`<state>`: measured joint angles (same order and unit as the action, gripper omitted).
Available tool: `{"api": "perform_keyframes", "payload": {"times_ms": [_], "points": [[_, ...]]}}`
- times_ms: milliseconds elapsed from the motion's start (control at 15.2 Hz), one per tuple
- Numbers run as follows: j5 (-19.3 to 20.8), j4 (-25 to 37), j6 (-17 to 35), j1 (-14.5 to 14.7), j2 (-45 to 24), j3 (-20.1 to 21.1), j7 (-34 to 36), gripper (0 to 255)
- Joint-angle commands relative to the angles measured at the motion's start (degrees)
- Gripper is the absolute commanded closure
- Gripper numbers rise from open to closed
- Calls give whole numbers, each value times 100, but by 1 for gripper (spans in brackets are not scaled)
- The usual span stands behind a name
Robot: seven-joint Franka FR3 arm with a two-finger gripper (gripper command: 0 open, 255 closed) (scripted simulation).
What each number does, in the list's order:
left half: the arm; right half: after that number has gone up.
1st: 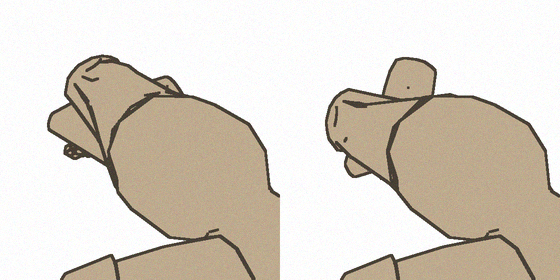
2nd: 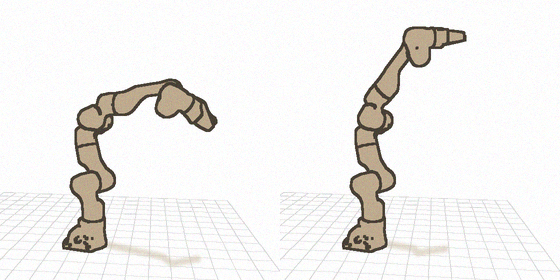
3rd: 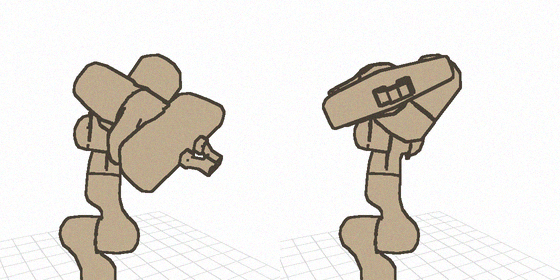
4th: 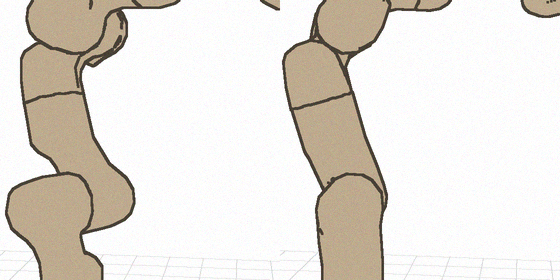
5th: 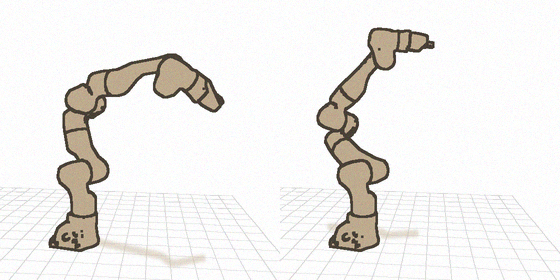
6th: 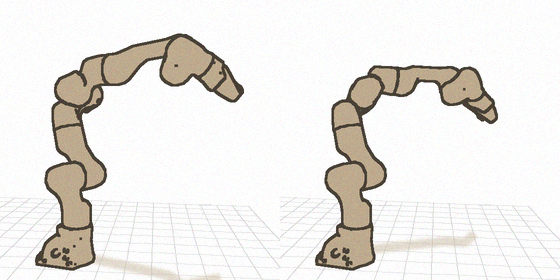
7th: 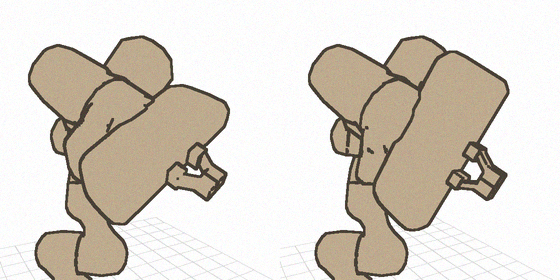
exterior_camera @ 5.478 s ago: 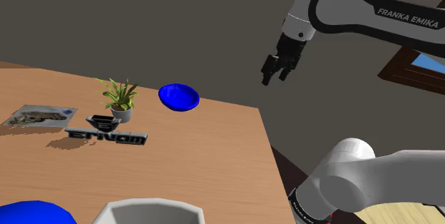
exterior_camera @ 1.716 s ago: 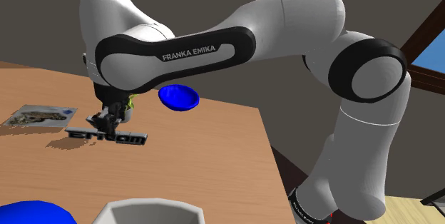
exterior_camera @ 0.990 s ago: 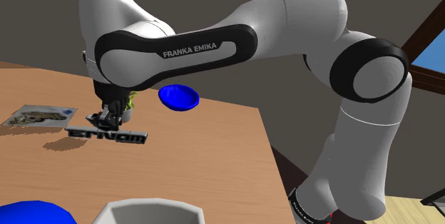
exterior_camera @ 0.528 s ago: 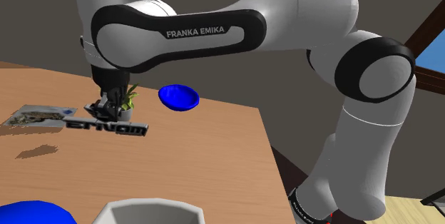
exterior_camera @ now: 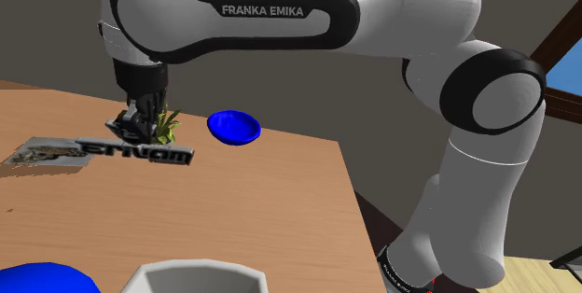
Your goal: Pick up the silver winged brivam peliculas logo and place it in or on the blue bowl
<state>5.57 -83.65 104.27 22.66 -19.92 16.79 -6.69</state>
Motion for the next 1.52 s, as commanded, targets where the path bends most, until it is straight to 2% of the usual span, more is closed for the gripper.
{"api": "perform_keyframes", "payload": {"times_ms": [0,396,924,1452], "points": [[-6,124,-141,8,15,6,1,255],[-3,560,-550,37,-10,13,-5,255],[-324,-426,-364,-730,832,-279,-1028,255],[-512,-854,-381,-1373,1290,-690,-2091,255]]}}
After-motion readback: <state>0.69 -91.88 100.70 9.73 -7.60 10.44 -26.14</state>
